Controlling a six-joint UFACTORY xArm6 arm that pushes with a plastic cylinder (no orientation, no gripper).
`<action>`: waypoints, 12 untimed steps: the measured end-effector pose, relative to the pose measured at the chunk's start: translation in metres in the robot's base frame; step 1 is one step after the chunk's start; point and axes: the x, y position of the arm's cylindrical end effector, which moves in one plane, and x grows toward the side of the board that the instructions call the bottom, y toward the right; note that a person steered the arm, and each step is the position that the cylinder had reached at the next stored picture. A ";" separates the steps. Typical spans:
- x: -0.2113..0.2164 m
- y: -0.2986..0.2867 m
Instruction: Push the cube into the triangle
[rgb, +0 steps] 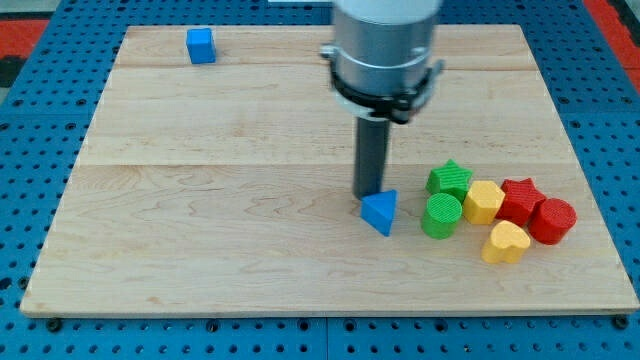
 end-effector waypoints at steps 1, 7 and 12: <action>-0.007 -0.054; -0.235 -0.184; -0.101 -0.123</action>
